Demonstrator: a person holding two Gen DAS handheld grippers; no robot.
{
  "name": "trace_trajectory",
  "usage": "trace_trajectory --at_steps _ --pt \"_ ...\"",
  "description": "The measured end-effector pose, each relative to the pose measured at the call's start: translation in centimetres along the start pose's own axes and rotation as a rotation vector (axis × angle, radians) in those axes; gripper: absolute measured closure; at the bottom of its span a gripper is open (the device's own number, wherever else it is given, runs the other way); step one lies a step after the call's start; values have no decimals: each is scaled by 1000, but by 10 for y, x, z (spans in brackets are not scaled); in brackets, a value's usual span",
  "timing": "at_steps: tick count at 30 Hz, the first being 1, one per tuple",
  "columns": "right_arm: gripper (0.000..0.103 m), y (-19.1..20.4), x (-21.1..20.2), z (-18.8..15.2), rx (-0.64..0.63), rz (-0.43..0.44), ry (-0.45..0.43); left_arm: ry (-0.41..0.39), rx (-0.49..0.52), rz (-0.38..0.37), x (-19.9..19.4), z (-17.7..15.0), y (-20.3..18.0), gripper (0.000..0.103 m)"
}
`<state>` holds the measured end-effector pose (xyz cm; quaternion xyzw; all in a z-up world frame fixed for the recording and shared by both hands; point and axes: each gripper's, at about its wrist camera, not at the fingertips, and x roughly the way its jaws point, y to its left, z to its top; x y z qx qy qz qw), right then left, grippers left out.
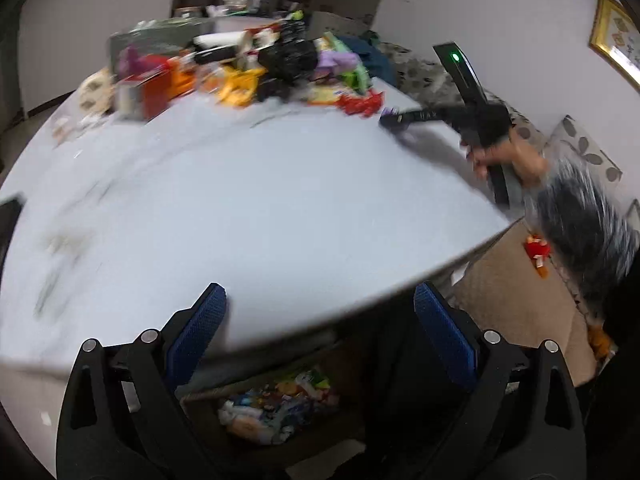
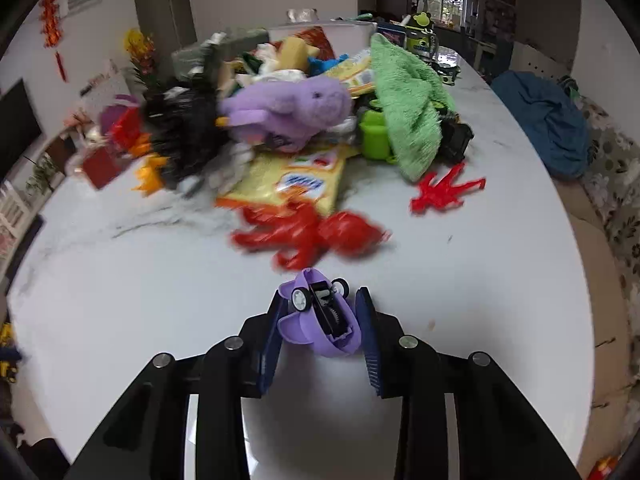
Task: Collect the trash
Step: 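Grasp the red figure with the left gripper while the right grasps the purple toy car, then carry the red figure and purple car to the cardboard box and release both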
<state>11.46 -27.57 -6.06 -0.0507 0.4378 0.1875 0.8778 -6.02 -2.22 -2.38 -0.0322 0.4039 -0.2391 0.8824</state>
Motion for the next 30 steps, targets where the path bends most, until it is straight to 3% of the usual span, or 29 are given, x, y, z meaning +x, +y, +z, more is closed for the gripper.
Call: trace_trajectory --at_steps 4,8,14,17,18,19,22,25,30 --pt "68 -2 -50 -38 98 78 -100 -1 141 -19 46 66 -33 10" --pt "68 -25 -97 -82 206 77 -171 19 296 -5 114 126 -69 10" --pt "67 -61 -134 -135 304 5 -175 88 342 35 212 196 -88 10" --pt "67 -71 -135 -145 338 -1 -176 142 336 85 245 204 -87 12" --pt "67 -73 -136 -147 347 3 -178 157 315 81 247 203 -84 18" --pt "67 -74 -134 -148 351 8 -182 140 297 78 244 203 -83 43" --pt "67 -68 -130 -144 329 19 -195 137 311 68 227 189 -85 83" --pt "67 -54 -126 -136 310 61 -206 125 263 58 199 165 -79 83" --pt "67 -17 -124 -129 269 153 -202 28 163 6 117 118 -62 83"
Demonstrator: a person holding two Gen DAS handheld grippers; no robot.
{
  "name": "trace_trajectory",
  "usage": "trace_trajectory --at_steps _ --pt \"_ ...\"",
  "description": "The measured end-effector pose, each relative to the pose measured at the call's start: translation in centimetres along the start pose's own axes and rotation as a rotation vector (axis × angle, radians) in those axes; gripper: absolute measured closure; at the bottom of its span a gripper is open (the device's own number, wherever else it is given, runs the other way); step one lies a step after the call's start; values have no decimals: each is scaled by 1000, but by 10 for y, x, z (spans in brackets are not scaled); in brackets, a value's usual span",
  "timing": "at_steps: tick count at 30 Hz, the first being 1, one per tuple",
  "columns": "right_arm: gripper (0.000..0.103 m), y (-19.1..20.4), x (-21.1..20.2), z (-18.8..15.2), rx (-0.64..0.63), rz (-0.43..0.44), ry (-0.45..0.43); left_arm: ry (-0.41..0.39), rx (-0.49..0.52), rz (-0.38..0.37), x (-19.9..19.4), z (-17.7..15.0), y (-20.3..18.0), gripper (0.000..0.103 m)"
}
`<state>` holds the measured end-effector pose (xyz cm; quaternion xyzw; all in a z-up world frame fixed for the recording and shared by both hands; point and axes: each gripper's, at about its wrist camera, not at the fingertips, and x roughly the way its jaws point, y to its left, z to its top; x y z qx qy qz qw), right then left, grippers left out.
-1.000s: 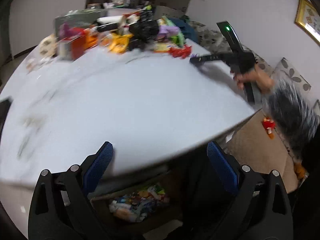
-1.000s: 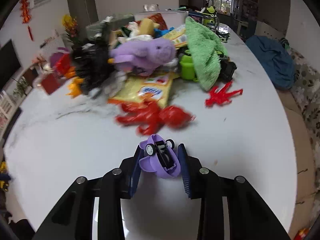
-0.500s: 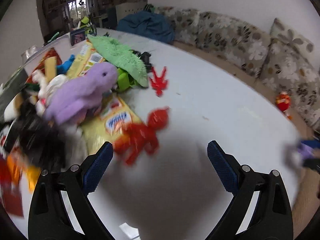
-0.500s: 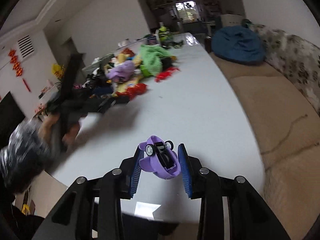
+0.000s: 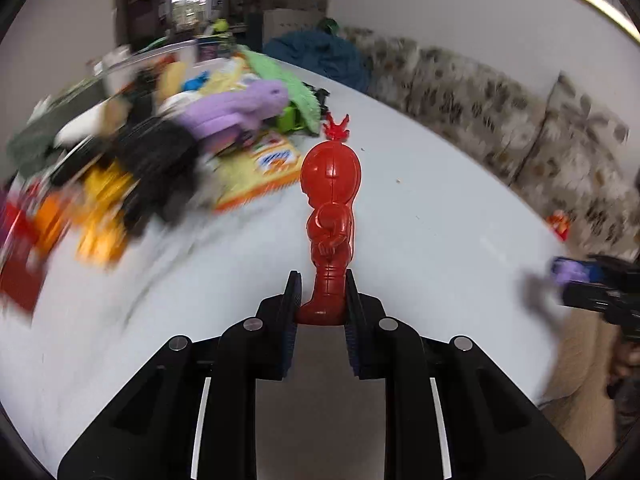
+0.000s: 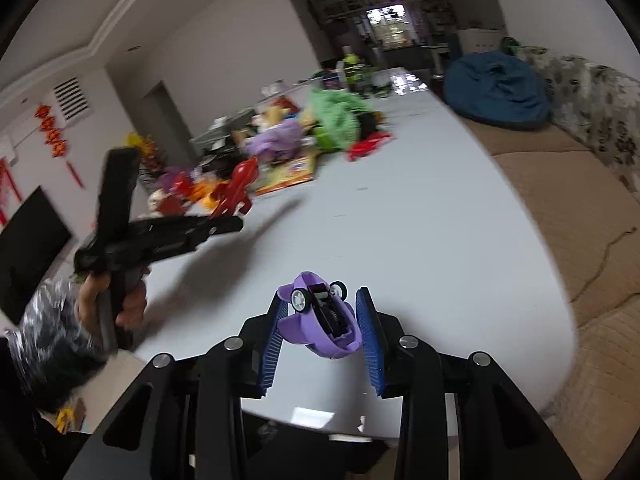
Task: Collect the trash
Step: 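Carry the red figure and purple car to the cardboard box and release both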
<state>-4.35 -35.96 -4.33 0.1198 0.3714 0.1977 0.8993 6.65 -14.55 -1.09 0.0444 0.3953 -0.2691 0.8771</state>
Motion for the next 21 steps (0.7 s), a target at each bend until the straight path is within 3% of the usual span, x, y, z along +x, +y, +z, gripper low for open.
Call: trace_trajectory --at_steps 2,6,11,15,19,20,21 --pt "67 22 4 -6 -21 53 22 -33 -32 -15 -37 -26 2 83" --pt "67 78 14 -27 -96 173 85 -83 -7 33 -108 -84 -2 83" --pt "67 136 22 -62 -195 291 187 -47 26 102 -161 -158 -6 83" --pt "68 167 41 -99 -247 333 326 58 -44 107 -165 -213 9 83" --pt "66 176 75 -127 -273 310 444 174 -80 108 -137 -255 26 83" --pt "59 175 85 -133 -266 302 474 215 -85 111 -124 -262 31 83" --pt "44 172 94 -139 -252 288 497 250 -87 121 -112 -269 35 80"
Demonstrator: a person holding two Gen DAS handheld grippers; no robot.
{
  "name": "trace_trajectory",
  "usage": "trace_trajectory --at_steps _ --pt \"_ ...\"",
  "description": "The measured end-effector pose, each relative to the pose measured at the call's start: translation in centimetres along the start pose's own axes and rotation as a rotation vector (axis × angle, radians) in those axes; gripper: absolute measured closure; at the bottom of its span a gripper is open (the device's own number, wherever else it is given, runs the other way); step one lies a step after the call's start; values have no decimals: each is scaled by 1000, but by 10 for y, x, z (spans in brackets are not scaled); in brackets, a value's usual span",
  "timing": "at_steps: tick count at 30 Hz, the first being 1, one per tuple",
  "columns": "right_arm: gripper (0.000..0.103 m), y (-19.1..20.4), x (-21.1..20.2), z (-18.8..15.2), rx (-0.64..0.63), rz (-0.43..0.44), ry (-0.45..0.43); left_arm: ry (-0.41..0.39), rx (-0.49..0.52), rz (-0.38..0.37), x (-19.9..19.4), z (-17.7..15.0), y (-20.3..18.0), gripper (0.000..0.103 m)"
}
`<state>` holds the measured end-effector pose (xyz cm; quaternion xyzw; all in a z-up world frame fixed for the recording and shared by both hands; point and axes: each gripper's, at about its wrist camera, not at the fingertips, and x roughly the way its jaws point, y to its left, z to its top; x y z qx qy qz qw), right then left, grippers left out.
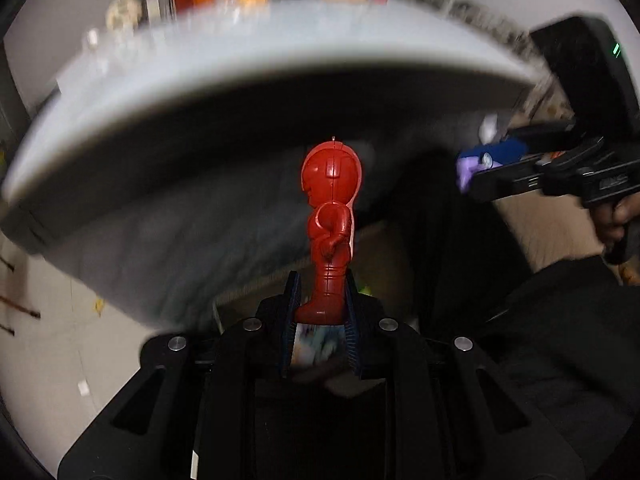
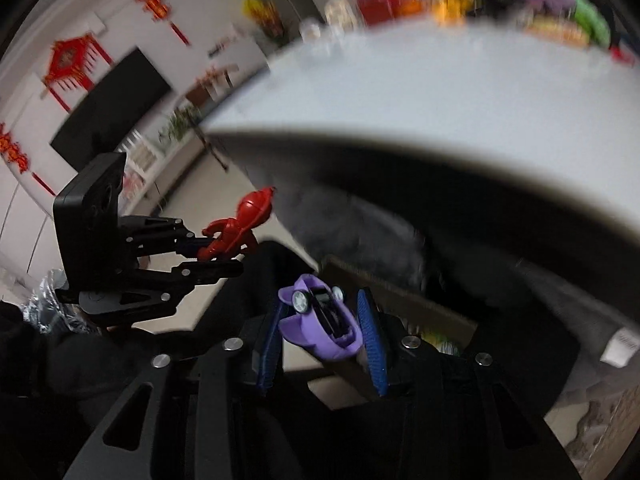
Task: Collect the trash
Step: 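Carry the red figure and purple car to the cardboard box and release both, then grasp the red lamp box with the left gripper while the right grasps the black plastic bag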
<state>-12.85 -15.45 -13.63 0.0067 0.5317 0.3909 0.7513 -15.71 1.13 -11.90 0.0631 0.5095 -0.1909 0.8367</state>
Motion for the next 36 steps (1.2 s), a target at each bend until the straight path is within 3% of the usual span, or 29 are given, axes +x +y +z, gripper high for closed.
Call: trace_trajectory --at_steps 3,5,8,12,14,16,19,20,24,25,27,28,31,34,36 --pt "43 -7 7 -2 37 -4 18 62 -19 58 29 -8 11 41" --pt "43 -2 -9 2 22 -2 -17 54 -37 32 29 -7 17 39" --pt "43 6 -48 28 -16 -10 -131 -4 -33 15 12 0 21 25" --pt "36 -3 -99 87 -81 -148 -315 -106 -35 -11 -20 24 25 23" --pt "30 -21 -113 136 -91 -270 -407 -176 -47 -36 -37 45 28 22" --pt "30 -45 -116 181 -60 -319 -452 -246 -67 -55 -58 57 26 18" --pt "28 -76 -107 247 -48 -365 -457 -331 -110 -86 -74 78 33 14" --pt "24 -85 -99 270 -61 -400 -431 -362 -135 -82 -77 86 38 14" --pt "25 -110 -51 337 -116 -516 -284 -400 -213 -71 -74 116 57 14" --pt "27 -115 -38 343 -116 -540 -242 -399 -230 -66 -73 125 61 14" --pt "57 -127 -19 340 -114 -558 -160 -398 -282 -36 -65 144 76 14" --pt "58 -129 -18 332 -111 -560 -187 -400 -302 -30 -62 153 84 14" --pt "60 -124 -46 306 -51 -461 -301 -391 -352 6 -47 190 113 14" --pt "60 -114 -90 264 5 -318 -422 -382 -337 132 -27 232 138 14" --pt "59 -105 -111 232 15 -273 -463 -350 -317 199 -11 253 150 14"
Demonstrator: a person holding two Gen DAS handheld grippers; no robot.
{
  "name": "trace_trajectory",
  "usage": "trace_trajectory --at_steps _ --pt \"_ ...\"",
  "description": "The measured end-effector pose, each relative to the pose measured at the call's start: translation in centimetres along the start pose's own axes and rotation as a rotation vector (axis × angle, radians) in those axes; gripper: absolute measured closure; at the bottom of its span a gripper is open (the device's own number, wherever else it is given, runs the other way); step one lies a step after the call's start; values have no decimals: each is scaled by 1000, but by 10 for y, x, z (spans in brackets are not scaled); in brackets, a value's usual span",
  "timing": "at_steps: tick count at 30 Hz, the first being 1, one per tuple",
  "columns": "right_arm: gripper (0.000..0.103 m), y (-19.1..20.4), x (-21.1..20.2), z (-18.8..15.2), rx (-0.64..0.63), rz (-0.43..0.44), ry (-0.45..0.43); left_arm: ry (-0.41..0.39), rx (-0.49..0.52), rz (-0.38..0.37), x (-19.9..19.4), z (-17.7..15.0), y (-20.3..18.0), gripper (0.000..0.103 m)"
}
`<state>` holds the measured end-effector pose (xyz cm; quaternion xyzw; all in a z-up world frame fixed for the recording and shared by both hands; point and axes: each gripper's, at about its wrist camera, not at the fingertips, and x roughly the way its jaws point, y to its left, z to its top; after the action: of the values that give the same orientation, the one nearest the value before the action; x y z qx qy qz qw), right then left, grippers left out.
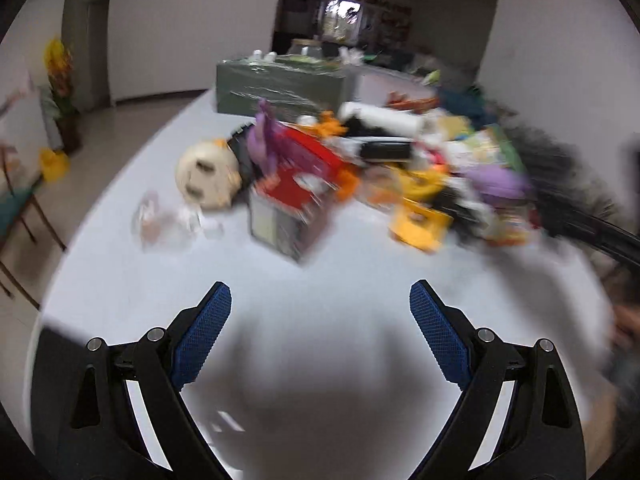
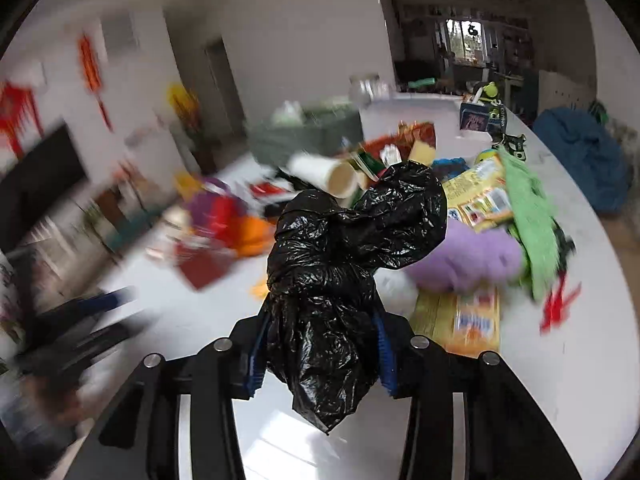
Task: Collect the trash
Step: 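Grasp the red lamp box with the left gripper while the right grasps the black plastic bag, then carry the red lamp box and black bag to the cardboard box and release both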
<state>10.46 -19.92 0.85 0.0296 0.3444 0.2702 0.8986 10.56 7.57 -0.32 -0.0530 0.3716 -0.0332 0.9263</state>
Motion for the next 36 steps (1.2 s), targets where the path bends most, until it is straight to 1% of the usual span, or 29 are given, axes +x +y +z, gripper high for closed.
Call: trace_trajectory --at_steps 2,4,5,6,7,8,11,13,15,16,17,18,19,20,23,25,26,27,28,29,30,31,32,33,34,35,36 --pt "58 5 -23 -18 -3 8 -13 46 9 49 31 18 3 14" --pt "58 11 -43 -37 -13 21 -11 80 5 52 56 31 7 14" --pt "58 13 -50 -46 -12 27 -7 95 3 71 70 37 9 14" --pt "58 16 -57 -58 -2 41 7 106 0 72 79 41 11 15" --pt "58 17 -59 -65 5 47 15 129 -11 49 86 44 13 30" --pt "58 19 -63 -73 10 46 19 131 -30 46 89 45 16 36" --pt "58 27 -64 -92 34 59 31 135 -59 4 78 39 17 37" --pt "58 34 -64 -101 48 83 33 110 -65 -28 52 27 11 38" --pt "58 40 -68 -108 56 109 31 70 -41 -45 17 11 -3 37" --pt "58 45 -70 -111 59 138 35 41 -14 -68 -10 -4 -11 37" --pt "58 50 -73 -115 63 160 38 25 7 -85 -27 -13 -17 37" --pt "58 55 -76 -118 62 183 45 5 37 -108 -52 -28 -24 37" --pt "58 60 -79 -121 55 202 52 -8 61 -126 -69 -39 -29 37" --pt "58 67 -83 -125 39 219 61 -24 105 -156 -94 -59 -36 37" --pt "58 88 -94 -144 -42 251 109 -42 225 -198 -146 -111 -51 37" --pt "58 98 -96 -163 -70 296 168 -30 289 -209 -165 -142 -57 37" --pt "58 101 -95 -172 -81 312 203 -5 317 -224 -170 -161 -60 37" --pt "58 103 -92 -180 -87 320 233 20 330 -235 -171 -174 -59 37" --pt "58 106 -87 -192 -99 322 283 49 335 -244 -170 -187 -58 37" --pt "57 108 -81 -202 -106 325 325 97 339 -249 -164 -203 -57 37" --pt "57 110 -71 -215 -116 331 388 136 347 -241 -157 -215 -56 37" --pt "57 113 -63 -226 -128 331 430 171 357 -233 -149 -226 -56 37" --pt "52 114 -54 -236 -135 326 467 219 373 -219 -136 -239 -55 37" --pt "41 114 -46 -244 -135 326 503 256 381 -210 -125 -249 -54 35" --pt "35 112 -33 -254 -126 310 543 297 388 -204 -112 -257 -53 31" --pt "33 110 -23 -261 -116 290 563 338 391 -185 -97 -268 -50 28" --pt "33 107 -14 -266 -106 275 586 370 391 -168 -87 -275 -47 24"
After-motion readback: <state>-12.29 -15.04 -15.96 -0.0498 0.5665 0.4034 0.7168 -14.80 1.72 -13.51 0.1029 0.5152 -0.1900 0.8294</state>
